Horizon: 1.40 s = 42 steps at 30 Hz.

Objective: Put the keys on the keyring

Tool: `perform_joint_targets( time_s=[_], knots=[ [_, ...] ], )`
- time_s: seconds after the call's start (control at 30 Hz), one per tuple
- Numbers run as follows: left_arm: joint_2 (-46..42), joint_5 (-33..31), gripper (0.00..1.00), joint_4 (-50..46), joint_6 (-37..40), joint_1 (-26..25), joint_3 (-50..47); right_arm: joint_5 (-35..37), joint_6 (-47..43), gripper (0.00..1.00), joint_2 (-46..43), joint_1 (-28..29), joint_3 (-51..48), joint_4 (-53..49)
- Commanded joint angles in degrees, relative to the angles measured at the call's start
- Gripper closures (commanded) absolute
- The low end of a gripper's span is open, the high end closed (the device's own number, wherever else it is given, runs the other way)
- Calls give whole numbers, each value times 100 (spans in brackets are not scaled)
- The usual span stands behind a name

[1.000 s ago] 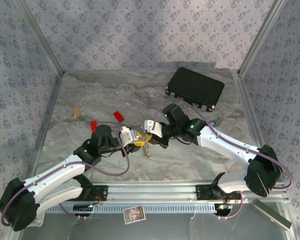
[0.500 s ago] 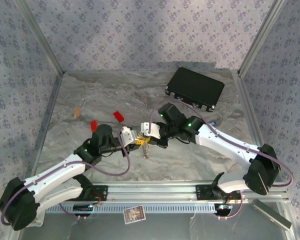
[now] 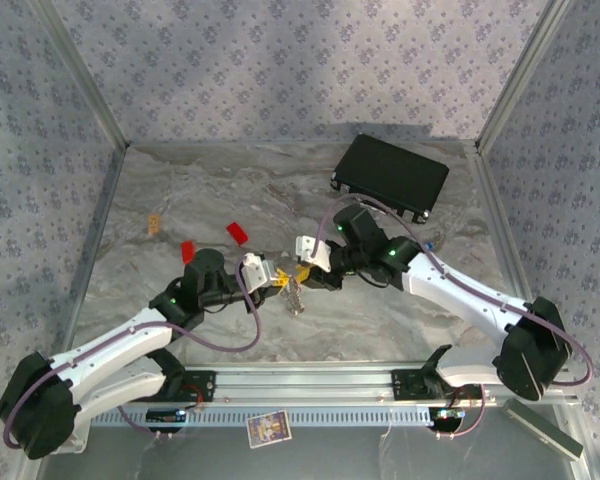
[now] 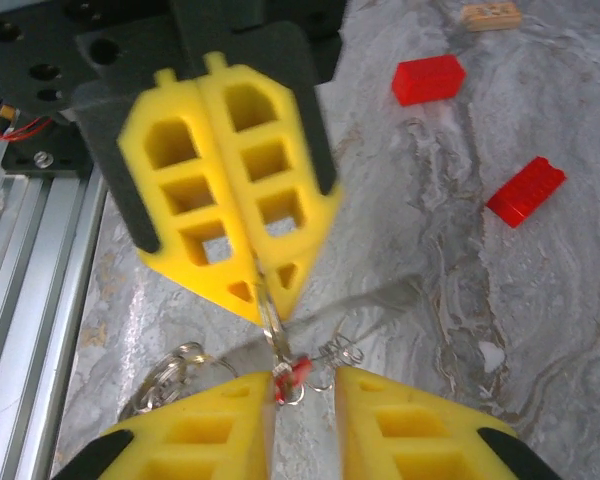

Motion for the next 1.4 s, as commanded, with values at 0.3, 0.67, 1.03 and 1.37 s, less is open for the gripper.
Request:
perform_joint_targets(
  time_s=[0.3, 0.67, 1.03, 1.37],
  knots=[
    [-100, 73, 100, 671, -123, 6, -154, -418, 504, 76, -76, -100, -299, 428],
    [-118, 70, 100, 717, -165, 2, -175, -530, 515, 78, 53, -94, -266, 352],
    [-145, 156, 100, 782, -172, -2, -179, -520, 442, 92, 126, -113, -205, 284],
    [-150, 476, 100, 1300, -272, 5, -201, -735, 439, 100, 445, -139, -69, 332]
  ],
)
